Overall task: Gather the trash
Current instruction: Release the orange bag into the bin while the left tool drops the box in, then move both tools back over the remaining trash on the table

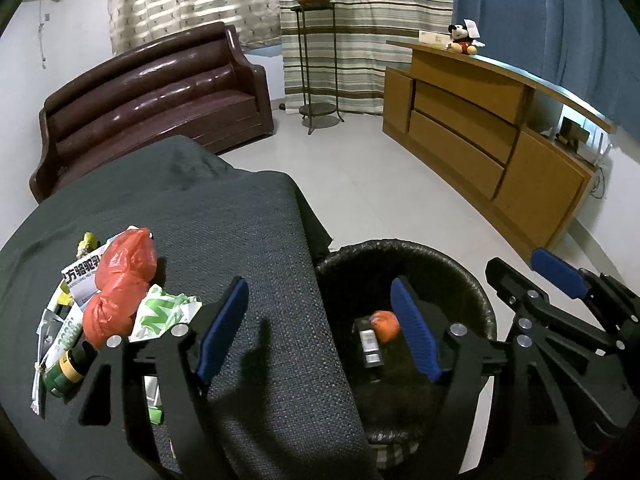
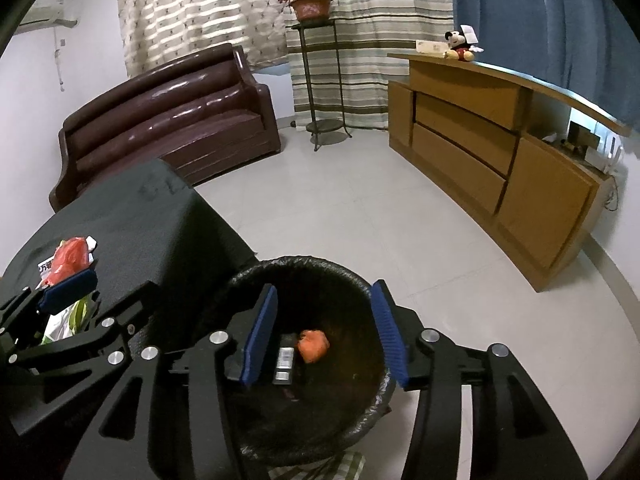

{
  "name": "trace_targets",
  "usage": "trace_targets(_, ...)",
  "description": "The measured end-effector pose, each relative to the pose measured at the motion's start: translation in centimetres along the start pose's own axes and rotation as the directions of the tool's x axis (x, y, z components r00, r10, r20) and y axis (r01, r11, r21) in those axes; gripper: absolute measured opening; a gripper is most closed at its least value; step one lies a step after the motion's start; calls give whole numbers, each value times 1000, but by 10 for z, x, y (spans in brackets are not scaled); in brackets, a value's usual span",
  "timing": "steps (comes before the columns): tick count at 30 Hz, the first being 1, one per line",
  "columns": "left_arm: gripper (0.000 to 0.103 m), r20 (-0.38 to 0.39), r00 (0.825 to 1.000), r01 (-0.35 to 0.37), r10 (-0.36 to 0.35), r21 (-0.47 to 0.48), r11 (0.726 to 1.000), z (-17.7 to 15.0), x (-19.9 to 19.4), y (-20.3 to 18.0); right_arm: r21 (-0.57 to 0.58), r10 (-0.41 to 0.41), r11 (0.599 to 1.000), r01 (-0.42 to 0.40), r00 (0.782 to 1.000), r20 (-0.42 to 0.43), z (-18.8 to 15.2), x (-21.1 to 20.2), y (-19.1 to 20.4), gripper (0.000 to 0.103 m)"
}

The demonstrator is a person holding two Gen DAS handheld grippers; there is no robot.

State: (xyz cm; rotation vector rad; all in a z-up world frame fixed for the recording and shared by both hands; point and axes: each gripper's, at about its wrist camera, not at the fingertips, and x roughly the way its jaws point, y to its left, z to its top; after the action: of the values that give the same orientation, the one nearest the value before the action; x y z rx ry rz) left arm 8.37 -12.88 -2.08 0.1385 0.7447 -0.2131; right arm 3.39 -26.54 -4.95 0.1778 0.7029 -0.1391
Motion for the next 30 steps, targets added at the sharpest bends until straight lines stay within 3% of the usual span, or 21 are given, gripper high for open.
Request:
trace_targets(14,87,44,998,-41,43,-47,998,1,-31,37,-13,-20,1000,20,999,30,7,-13,4,62)
trace_targets(30,87,4,973,-227,230,-164,960,-36,-69,150,-117,88,989,-88,996,-3,-1,-24,76,63)
